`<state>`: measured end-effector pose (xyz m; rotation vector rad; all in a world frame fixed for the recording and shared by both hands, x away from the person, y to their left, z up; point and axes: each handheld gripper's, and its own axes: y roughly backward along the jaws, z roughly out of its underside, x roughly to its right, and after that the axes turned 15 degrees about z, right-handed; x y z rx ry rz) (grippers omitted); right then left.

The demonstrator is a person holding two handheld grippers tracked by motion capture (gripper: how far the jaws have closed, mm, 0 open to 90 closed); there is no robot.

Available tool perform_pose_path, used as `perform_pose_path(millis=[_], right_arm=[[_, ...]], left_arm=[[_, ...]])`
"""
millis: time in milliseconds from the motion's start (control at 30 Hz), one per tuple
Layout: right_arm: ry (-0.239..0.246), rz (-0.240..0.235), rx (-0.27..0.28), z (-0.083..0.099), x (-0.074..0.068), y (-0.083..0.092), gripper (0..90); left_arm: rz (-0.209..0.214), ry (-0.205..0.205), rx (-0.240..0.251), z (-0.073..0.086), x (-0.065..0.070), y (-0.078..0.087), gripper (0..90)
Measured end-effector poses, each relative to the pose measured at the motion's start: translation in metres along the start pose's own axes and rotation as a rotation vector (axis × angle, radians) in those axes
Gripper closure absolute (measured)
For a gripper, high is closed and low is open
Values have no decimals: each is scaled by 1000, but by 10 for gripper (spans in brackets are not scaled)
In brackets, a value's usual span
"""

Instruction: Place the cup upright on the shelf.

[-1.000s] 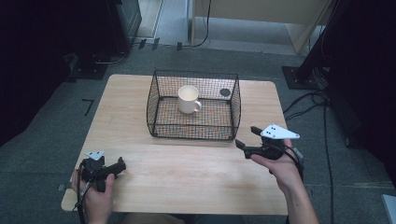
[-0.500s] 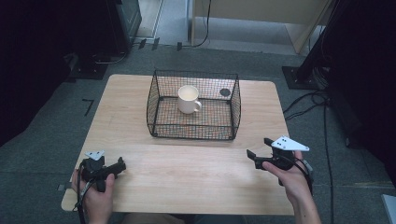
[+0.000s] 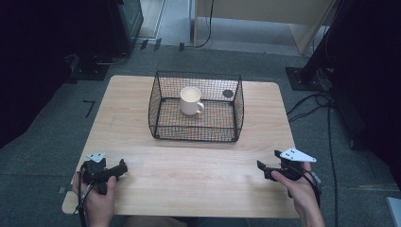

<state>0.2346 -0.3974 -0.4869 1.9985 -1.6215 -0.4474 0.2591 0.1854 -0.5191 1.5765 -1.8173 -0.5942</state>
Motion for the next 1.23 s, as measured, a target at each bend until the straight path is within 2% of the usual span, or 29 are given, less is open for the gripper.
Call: perform_pose_path(millis=[400,633,933,1233], right_arm=[[3,35,-81,21,2,-8,131],[28,53,-127,30,-3,-13,133],[45,77,-109,36,-7,-16,129],[32,88,-111,36,-7,-15,142]], left_arm=[[0,0,0,0,0,0,0],[0,0,0,0,0,0,0],[0,0,0,0,0,0,0],[0,0,0,0,0,0,0]])
